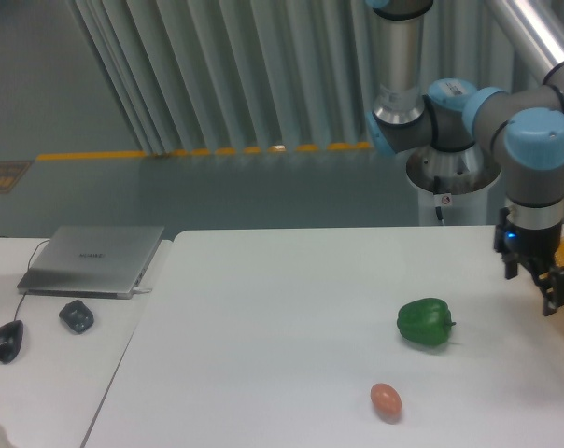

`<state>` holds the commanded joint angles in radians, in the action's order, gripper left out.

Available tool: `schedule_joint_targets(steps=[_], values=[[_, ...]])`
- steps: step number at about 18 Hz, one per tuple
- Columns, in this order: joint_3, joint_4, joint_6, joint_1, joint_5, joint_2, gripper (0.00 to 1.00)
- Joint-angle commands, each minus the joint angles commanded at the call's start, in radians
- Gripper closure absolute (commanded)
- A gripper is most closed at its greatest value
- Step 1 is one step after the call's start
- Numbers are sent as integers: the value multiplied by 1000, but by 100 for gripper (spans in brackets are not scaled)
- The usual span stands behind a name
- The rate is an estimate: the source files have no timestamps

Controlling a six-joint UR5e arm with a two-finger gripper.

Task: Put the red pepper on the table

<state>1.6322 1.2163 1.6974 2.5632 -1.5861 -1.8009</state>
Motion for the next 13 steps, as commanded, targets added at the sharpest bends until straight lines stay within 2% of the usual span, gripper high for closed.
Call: schedule_joint_targets(steps=[4, 5, 9, 13], values=[[-6, 22, 366, 49, -171, -5, 0], [-9, 22, 416, 64, -179, -6, 0], [-8, 9, 563, 98, -178, -21, 0], [-12, 8, 587, 98, -175, -70, 0]])
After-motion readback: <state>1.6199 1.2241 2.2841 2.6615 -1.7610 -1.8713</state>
